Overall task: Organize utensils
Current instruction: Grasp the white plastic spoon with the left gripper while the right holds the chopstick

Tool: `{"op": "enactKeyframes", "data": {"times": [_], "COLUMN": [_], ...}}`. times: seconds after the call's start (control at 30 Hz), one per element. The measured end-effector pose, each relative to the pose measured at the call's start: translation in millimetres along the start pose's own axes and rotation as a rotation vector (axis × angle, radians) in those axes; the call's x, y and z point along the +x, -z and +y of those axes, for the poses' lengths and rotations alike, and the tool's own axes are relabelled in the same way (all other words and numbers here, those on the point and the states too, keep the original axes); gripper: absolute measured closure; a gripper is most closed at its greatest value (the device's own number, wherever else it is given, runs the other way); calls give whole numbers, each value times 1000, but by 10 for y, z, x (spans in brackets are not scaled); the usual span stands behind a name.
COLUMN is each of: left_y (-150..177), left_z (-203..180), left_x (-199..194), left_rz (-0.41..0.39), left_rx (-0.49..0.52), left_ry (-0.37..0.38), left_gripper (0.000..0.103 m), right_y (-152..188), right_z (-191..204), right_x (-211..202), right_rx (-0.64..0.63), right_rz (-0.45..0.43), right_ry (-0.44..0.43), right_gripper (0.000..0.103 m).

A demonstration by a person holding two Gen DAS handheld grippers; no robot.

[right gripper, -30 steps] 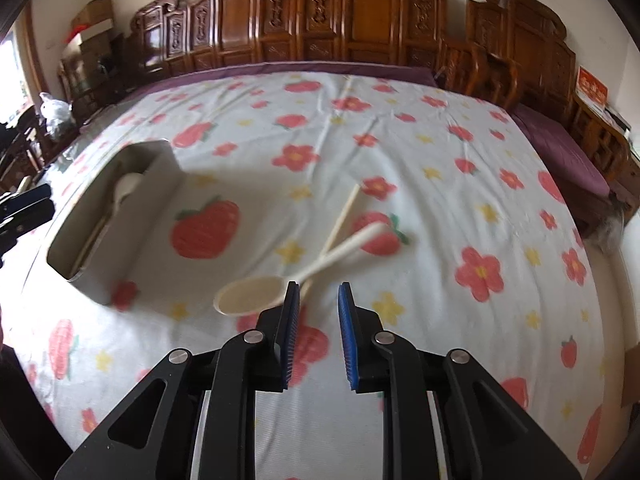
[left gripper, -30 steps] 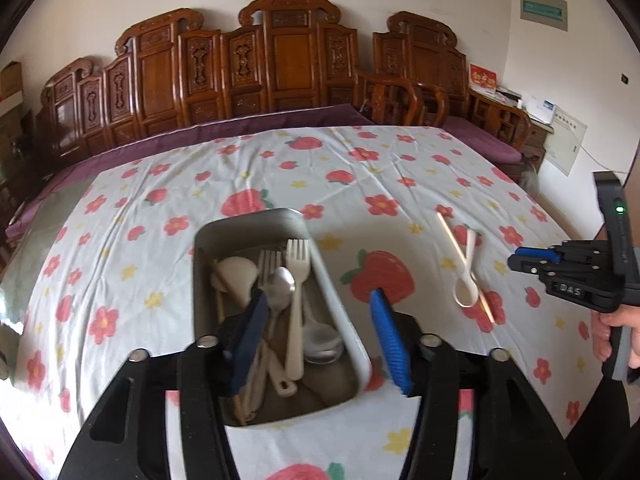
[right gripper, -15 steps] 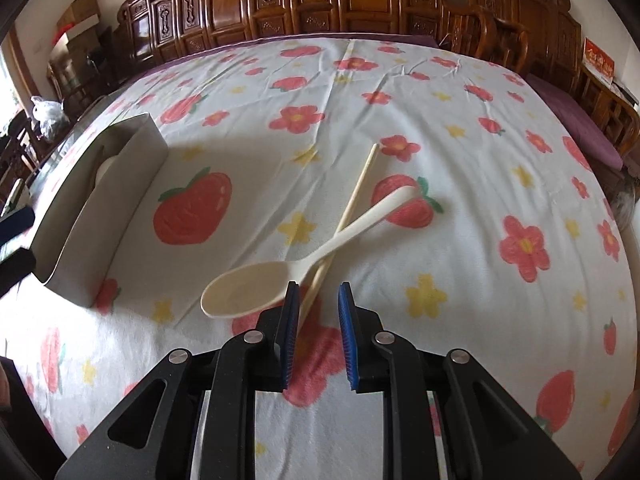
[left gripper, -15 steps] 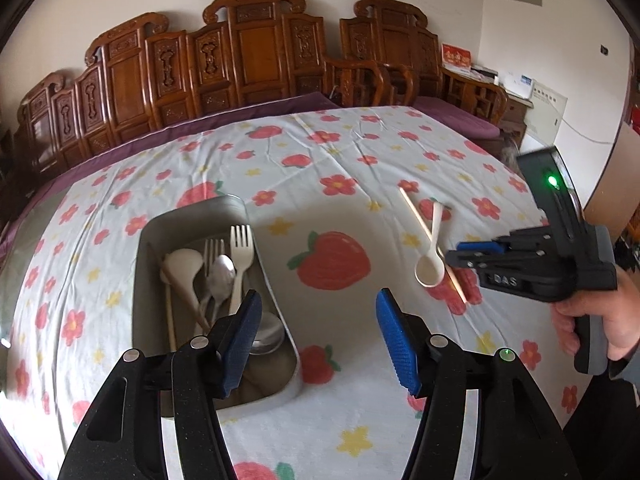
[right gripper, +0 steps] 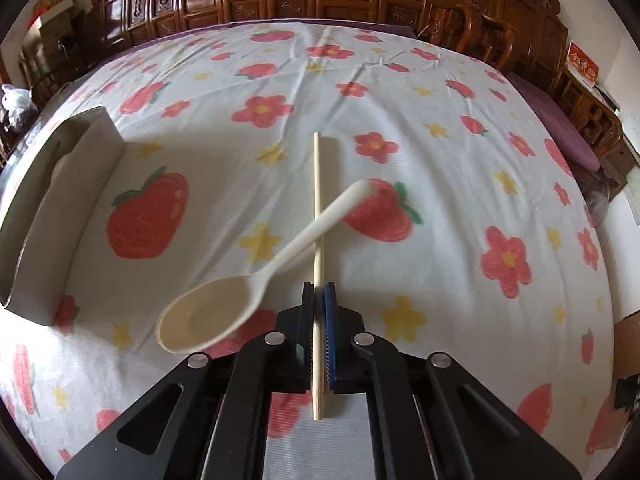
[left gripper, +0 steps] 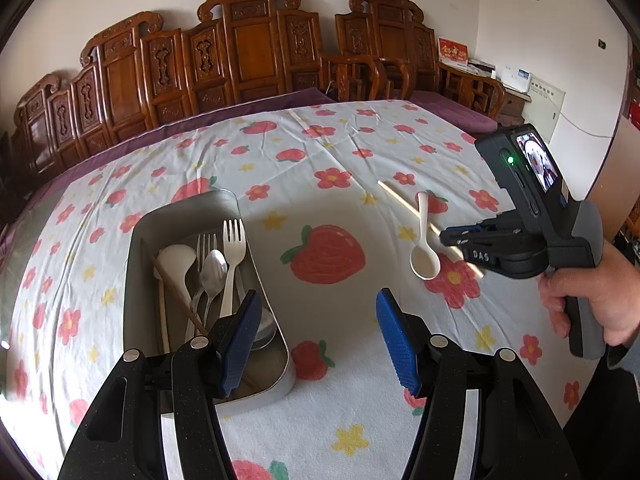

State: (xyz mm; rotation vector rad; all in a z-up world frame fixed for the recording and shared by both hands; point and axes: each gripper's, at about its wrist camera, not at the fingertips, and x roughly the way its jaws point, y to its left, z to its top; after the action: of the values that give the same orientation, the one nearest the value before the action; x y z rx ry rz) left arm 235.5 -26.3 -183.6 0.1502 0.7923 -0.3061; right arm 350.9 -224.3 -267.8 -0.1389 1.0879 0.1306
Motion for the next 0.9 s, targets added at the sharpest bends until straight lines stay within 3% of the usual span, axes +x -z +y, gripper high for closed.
{"op": "enactKeyframes", "data": {"times": [0.27, 0.43, 0.77, 0.9], "left_y": [-16, -89, -420, -536], "left_z": [-90, -261, -614, -729], "left_x": [37, 98, 540, 835], "left_rz": [16, 33, 92, 145], "left_rx": [-16, 31, 43, 49], "left_ry": [16, 2, 63, 75], "left_gripper": [46, 46, 46, 53], "right_y": [-18, 64, 316, 443], "right_z": [-444, -689, -1092, -1108], "right_x": [-62, -119, -298, -372], "right_rx": [67, 79, 100, 77], "right_rz": [-22, -34, -64, -74], "right_ry": [97, 130, 91, 70], "right_gripper": [98, 98, 97, 97]}}
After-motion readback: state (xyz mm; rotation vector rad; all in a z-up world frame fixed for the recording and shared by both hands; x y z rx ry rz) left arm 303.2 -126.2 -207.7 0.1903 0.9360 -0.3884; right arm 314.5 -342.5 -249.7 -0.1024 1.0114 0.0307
